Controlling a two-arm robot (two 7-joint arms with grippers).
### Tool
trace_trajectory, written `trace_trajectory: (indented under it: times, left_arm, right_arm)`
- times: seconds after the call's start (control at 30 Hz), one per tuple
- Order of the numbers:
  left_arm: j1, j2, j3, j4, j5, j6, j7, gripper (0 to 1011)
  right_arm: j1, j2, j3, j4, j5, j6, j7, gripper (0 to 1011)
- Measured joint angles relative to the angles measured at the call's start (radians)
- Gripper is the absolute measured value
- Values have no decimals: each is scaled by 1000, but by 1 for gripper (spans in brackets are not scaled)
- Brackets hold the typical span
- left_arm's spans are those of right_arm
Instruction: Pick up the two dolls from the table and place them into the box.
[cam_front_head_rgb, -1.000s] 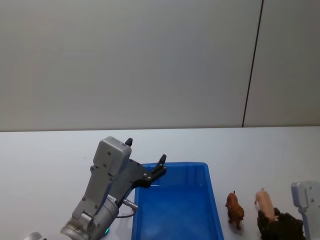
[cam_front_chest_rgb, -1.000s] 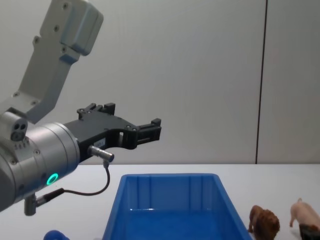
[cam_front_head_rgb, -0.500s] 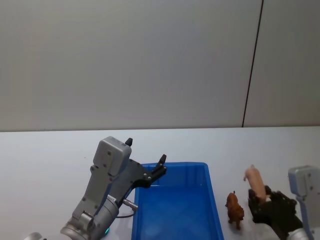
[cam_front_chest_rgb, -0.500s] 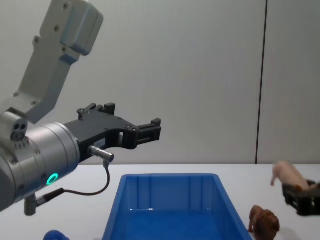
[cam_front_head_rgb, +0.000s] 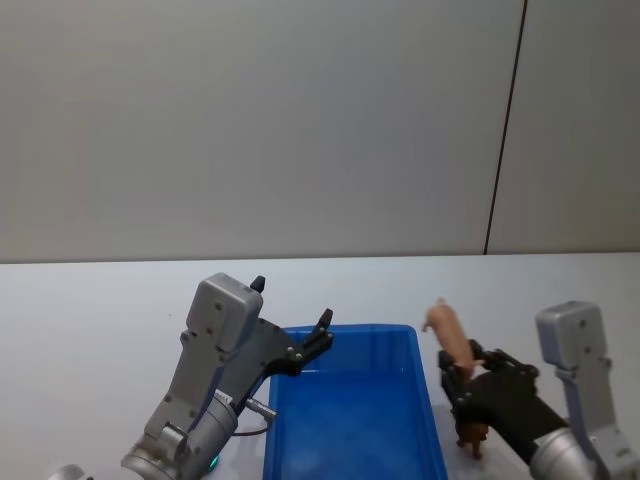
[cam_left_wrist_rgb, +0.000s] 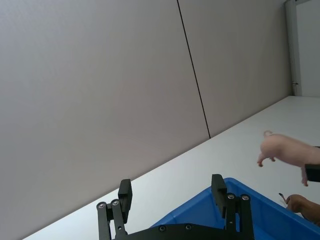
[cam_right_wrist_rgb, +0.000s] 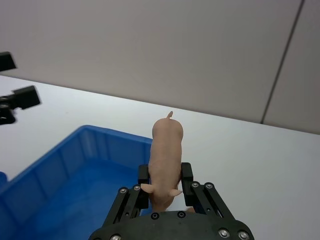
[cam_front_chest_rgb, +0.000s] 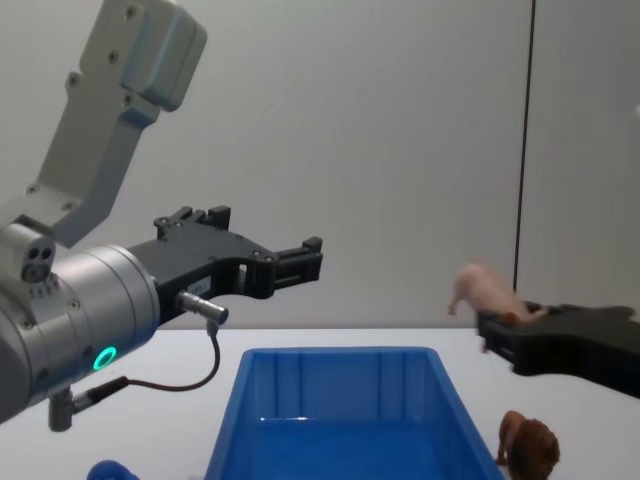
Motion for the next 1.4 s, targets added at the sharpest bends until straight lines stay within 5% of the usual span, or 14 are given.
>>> trace_trajectory:
  times: [0.27,0.63,0.97,1.4]
  left_arm:
    - [0,0,0,0,0,0,0,1001]
    - [0,0,0,0,0,0,0,1001]
    - [0,0,0,0,0,0,0,1001]
    - [0,0,0,0,0,0,0,1001]
  right_arm:
    - [41,-31,-21,34,-8,-5,95,373]
    - [107,-86,-56,123,-23,-4,212,719]
    - [117,-96,-64,145,-28,8,211,997]
    - [64,-59,-52,79,-26,20,131,1001]
